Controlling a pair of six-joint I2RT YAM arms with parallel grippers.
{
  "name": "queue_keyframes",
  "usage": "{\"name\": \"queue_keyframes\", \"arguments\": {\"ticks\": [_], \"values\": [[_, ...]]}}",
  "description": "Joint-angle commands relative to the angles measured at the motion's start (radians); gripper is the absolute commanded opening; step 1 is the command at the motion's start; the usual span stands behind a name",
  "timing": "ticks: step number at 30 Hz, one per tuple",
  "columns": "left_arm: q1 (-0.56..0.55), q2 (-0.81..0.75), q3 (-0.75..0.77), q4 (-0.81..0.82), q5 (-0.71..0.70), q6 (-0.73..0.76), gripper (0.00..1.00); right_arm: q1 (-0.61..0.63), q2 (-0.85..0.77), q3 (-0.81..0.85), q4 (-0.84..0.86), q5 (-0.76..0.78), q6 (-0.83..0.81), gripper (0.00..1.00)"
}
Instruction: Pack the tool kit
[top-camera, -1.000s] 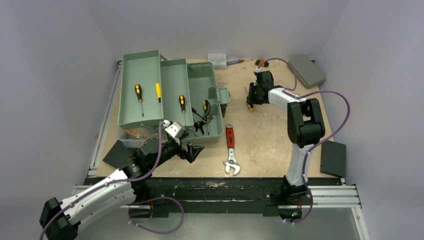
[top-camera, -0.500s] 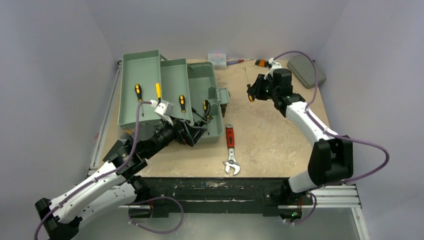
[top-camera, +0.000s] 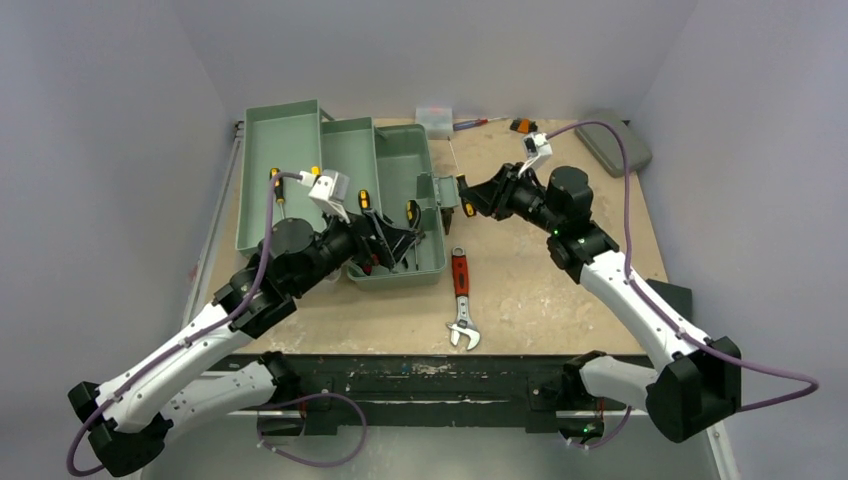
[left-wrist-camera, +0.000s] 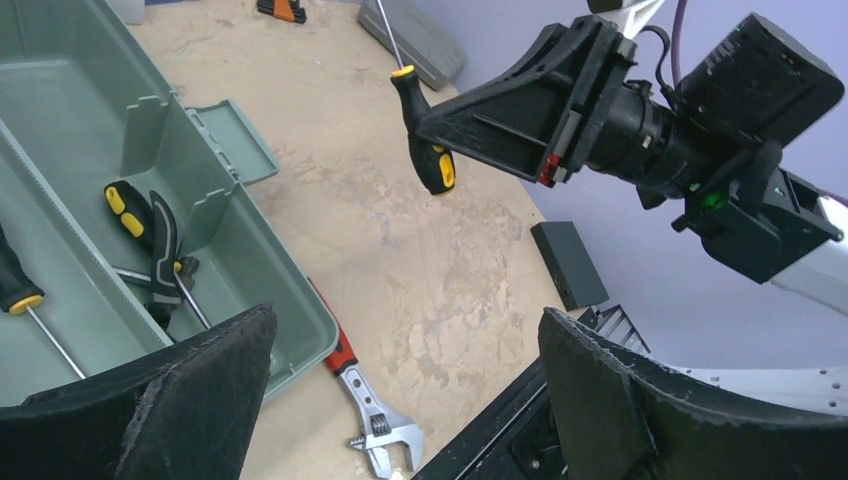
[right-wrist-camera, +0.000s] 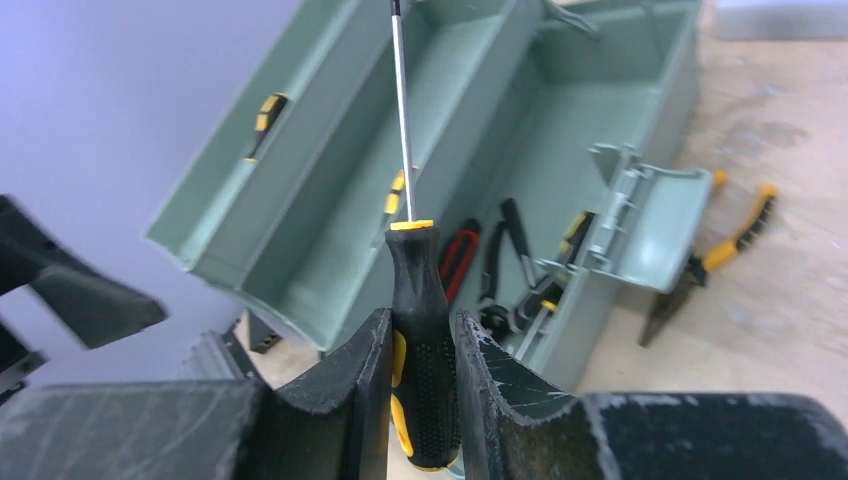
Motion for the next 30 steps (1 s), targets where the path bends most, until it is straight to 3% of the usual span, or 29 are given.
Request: {"name": "queue_keyframes", "arguments": {"ticks": [1,8,17,23,28,30], "values": [[-0.004,0.038,0.106,0.035,-0.017,-0.03,1.0,0.036,-0.059,-0.01,0.121,-0.024,0.063,0.0],[-0.002,0.171,0.245,0.012,-0.081,-0.039,1.0,0.046,-0.049,-0.026,0.188,-0.075,0.119,0.0],[0.004,0.314,0.293,0.117,-0.038,-0.059,0.94,0.07,-0.037,-0.028,0.265,-0.15,0.174,0.0],[0.048,0.402,0.34,0.133,0.036,-0.092,0.79,0.082,-0.044,-0.021,0.27,-0.176,0.173,0.0],[0.073,0.443,0.34,0.18,0.098,-0.137,0.51,0.09,-0.033,-0.013,0.27,-0.186,0.167,0.01],[0.074,0.455,0.342,0.184,0.114,-0.141,0.45,0.092,-0.027,-0.012,0.272,-0.186,0.166,0.01]]}}
